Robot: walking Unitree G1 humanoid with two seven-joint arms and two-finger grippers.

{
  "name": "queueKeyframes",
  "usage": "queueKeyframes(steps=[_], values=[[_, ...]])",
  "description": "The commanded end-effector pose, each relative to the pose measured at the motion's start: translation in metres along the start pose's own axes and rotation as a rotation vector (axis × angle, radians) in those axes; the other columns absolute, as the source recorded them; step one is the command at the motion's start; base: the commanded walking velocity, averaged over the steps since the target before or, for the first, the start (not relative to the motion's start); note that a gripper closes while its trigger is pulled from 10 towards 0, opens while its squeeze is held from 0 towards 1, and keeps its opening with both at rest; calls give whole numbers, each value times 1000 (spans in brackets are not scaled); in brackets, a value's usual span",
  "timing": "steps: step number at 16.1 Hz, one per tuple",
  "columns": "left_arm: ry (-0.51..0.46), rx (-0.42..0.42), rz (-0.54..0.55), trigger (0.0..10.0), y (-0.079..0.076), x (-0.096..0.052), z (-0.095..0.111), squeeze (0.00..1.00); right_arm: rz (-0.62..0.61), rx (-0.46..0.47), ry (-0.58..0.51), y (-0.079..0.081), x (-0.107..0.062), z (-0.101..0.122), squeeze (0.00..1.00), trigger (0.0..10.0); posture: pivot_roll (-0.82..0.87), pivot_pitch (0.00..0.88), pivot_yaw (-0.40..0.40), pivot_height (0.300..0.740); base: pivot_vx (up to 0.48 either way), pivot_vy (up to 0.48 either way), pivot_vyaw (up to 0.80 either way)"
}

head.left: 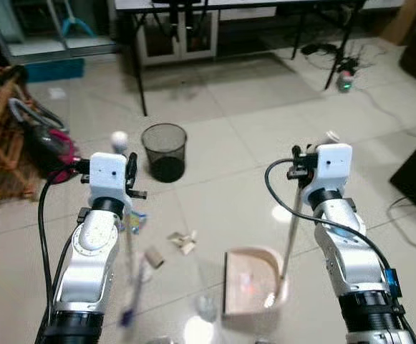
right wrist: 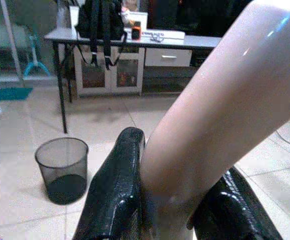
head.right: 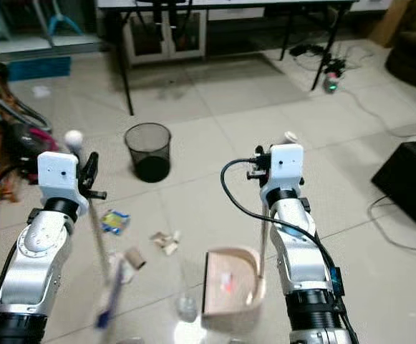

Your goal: Sweep floor

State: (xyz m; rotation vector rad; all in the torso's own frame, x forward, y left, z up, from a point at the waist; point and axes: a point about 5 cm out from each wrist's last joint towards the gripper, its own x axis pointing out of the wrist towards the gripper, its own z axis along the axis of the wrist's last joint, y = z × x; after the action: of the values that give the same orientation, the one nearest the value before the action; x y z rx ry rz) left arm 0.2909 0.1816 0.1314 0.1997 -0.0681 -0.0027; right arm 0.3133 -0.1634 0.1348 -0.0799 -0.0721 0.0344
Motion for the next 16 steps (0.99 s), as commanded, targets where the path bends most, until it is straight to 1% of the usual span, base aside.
queueKeyframes(steps=[1,2,4,5,6,7,8,9,11,12,14,15,16], values=[[-78,6,-12,10000,-4,6,11,0,-32,-23,-37,-11,4,8,0,10000,-73,65,19,740,0,0,0],[-99,11,-21,10000,-7,7,11,0,-42,-16,-44,-13,5,8,0,10000,-72,74,21,740,0,0,0],[-110,-4,-34,10000,-8,9,10,0,-40,-14,-58,-13,6,9,0,10000,-67,95,24,740,0,0,0],[-152,-36,-52,10000,-7,8,11,0,-38,-14,-62,-14,6,7,0,10000,-58,117,23,740,0,0,0],[-166,-36,-56,10000,-6,7,11,0,-36,-15,-68,-14,5,7,0,10000,-54,146,30,740,0,0,0],[-161,-49,-48,10000,-4,8,7,0,-32,-32,-70,-15,6,5,0,10000,-54,156,34,740,0,0,0],[-165,-40,-58,10000,-5,7,3,0,-33,-62,-67,-16,7,2,0,10000,-45,195,41,740,0,0,0],[-165,-30,-73,10000,-7,7,1,0,-44,-79,-63,-18,9,-1,0,10000,-45,195,41,740,0,0,0],[-173,-25,-108,10000,-11,2,-8,0,-65,-95,-78,-18,9,-6,0,10000,-26,252,60,740,0,0,0],[-172,-38,-125,10000,-13,1,-12,0,-62,-119,-104,-16,10,-5,0,10000,-21,277,67,740,0,0,0],[-180,-58,-150,10000,-17,0,-12,0,-52,-129,-110,-11,10,-7,0,10000,-17,303,76,740,0,0,0],[-190,-72,-180,10000,-22,-1,-13,0,-40,-126,-108,-5,10,-11,0,10000,-15,312,79,740,0,0,0],[-204,-74,-222,10000,-30,-5,-14,0,-29,-148,-94,7,6,-19,0,10000,-11,331,79,740,0,0,0]])
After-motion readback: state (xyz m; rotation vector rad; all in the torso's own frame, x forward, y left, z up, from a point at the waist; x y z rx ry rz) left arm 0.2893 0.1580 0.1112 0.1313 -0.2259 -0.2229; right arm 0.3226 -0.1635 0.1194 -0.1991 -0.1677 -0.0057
